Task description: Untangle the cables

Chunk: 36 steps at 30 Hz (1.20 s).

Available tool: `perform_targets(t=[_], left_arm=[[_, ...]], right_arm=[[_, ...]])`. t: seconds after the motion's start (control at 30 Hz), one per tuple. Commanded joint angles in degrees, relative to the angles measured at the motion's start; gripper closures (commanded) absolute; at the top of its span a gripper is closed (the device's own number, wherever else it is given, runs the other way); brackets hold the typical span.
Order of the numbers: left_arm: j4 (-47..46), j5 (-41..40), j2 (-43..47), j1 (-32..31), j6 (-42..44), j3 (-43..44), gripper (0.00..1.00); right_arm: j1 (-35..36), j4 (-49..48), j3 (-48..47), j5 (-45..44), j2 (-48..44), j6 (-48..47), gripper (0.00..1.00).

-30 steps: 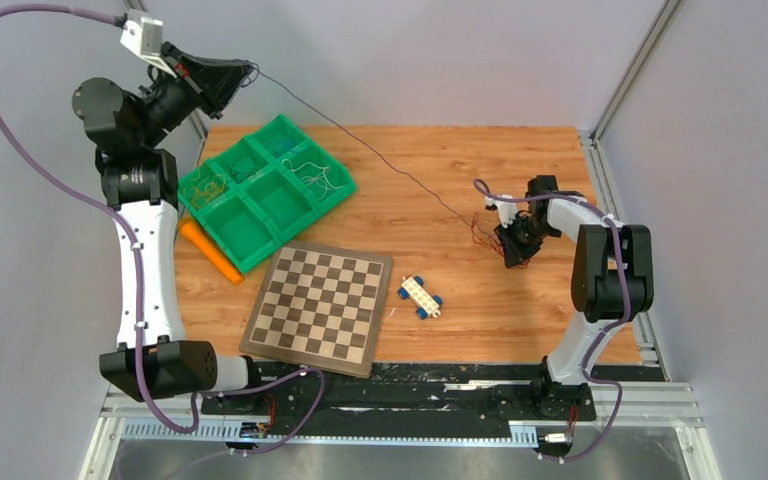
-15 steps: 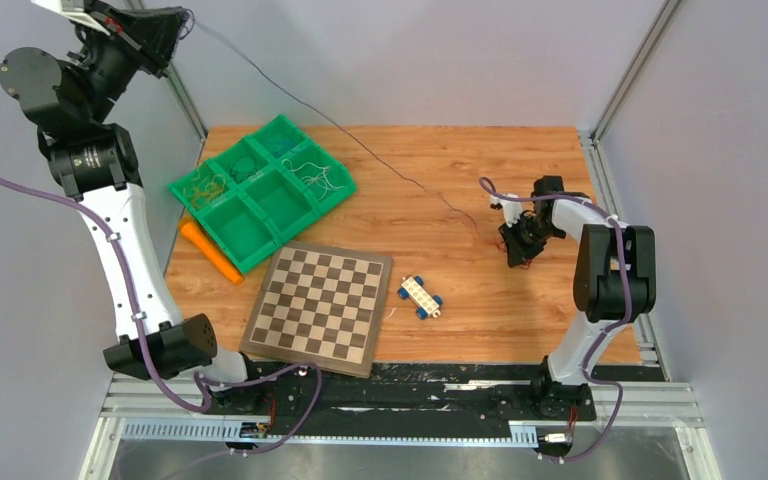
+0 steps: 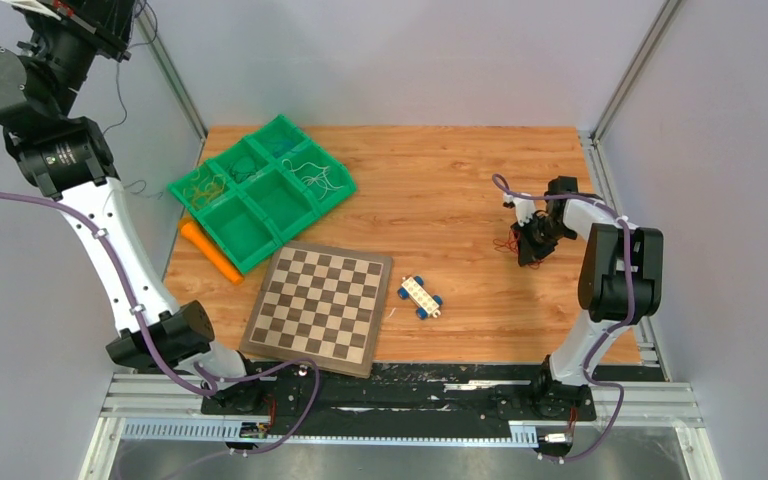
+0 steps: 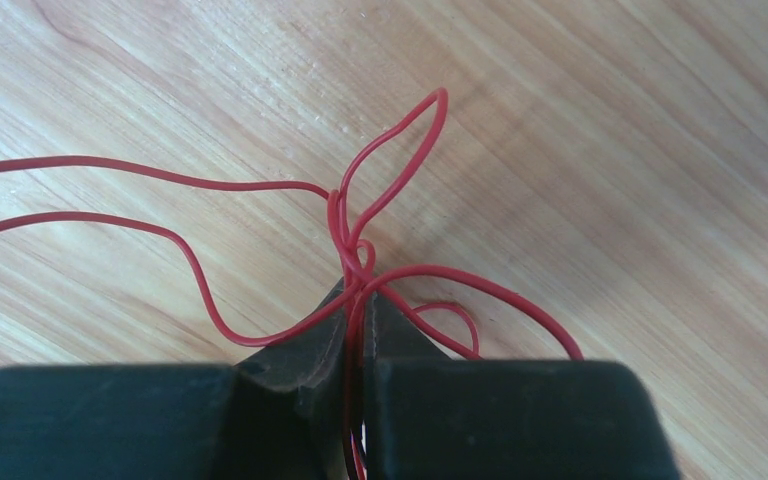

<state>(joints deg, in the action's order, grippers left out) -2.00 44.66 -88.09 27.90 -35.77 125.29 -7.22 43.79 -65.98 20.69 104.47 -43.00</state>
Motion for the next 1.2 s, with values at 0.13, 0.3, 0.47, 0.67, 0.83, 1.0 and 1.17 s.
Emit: perform_targets(t=[0.13, 0.3, 0.47, 0.67, 0.83, 1.0, 1.17], left_arm=[[-5.0, -0.1, 3.0, 1.0, -0.3, -4.2, 1.0], [-10.1, 0.8, 3.0, 1.1, -3.8, -7.1, 1.0], [-15.6, 1.2, 2.9, -1.0, -7.7, -11.8, 1.0], [-19.5, 0.4, 2.4, -6.7, -5.5, -17.9, 1.0], [-16.6, -0.4, 0.9, -7.5, -0.6, -21.7, 1.0], [-14.8, 0.5, 1.7, -7.4, 4.7, -27.4, 1.0], [-14.6, 3.3, 1.9, -7.7, 4.3, -32.6, 1.0]], right_arm=[[-1.0, 0.2, 0.3, -4.7, 2.4, -1.6, 0.95], [-1.0, 0.5, 0.4, -4.3, 2.1, -1.6, 0.95], [-1.0, 0.6, 0.5, -3.7, 2.5, -1.4, 0.95], [-0.9, 1.3, -1.8, -2.9, 3.9, -0.4, 0.95], [-0.9, 2.0, -3.0, -2.7, 4.4, 0.0, 0.95], [-0.9, 2.0, -2.4, -2.7, 4.3, -0.1, 0.95], [-0.9, 2.0, -2.9, -2.4, 4.8, 0.3, 0.95]])
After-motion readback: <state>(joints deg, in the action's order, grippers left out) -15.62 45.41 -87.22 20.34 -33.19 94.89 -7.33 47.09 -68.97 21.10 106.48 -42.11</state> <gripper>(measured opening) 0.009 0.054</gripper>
